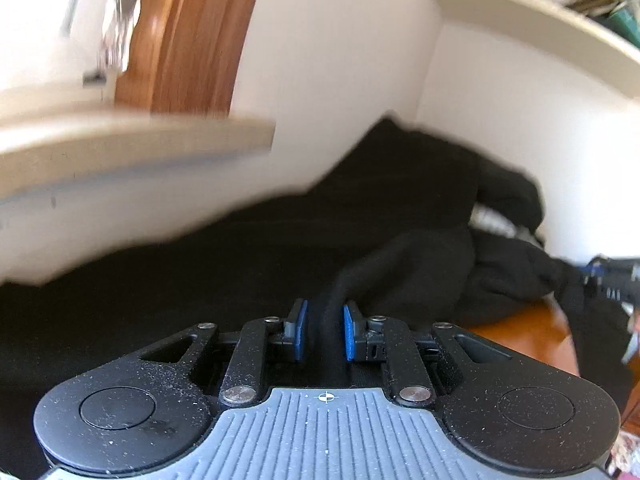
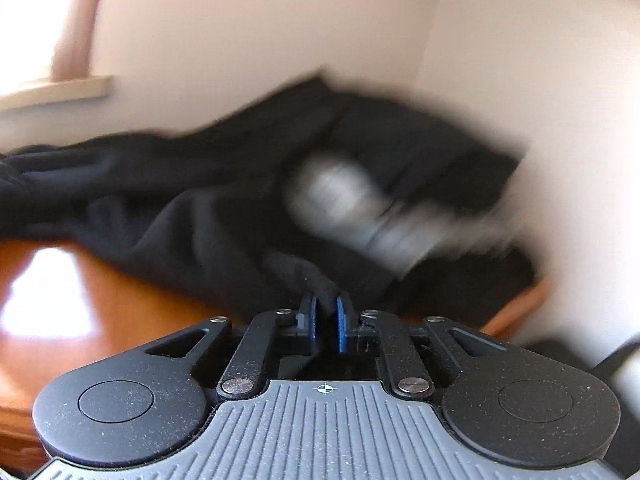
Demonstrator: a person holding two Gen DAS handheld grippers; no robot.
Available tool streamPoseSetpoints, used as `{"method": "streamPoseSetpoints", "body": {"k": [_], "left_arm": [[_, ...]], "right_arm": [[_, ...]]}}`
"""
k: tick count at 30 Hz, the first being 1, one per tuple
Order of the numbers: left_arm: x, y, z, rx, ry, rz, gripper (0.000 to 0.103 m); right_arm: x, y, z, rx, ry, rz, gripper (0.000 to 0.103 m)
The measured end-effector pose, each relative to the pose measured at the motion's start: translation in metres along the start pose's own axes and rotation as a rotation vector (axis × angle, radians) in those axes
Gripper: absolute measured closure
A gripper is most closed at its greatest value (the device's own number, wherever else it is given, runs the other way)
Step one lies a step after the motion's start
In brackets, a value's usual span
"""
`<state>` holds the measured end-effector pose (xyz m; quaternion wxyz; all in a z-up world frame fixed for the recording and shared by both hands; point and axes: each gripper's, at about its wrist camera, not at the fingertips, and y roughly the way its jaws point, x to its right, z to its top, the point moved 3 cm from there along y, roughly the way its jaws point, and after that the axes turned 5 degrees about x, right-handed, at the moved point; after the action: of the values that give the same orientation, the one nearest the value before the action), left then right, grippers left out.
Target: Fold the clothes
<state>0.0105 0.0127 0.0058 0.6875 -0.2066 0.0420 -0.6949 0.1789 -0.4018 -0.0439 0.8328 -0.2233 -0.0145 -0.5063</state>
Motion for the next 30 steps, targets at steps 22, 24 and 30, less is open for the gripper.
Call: {"method": "streamPoseSetpoints", "body": {"k": [22,24,30], "left_arm": [[0.068,-0.020,0.004,-0.167,0.179,-0.082,0.032],[0.081,-0.010,-0.006,-0.191,0.242,-0.074,0.032],[0.089,0.006,-0.017,-0.200,0.315,-0.031,0.082]], "right_arm": [[0.044,0.024,-0.031,-0.068,0.263,-0.020,0.043],[0.052,0.028,-0.042,-0.097,0.319,-0.014,0.042],[0.058,0.033,-0.067,-0.125,0.370,0.022,0.041]]}}
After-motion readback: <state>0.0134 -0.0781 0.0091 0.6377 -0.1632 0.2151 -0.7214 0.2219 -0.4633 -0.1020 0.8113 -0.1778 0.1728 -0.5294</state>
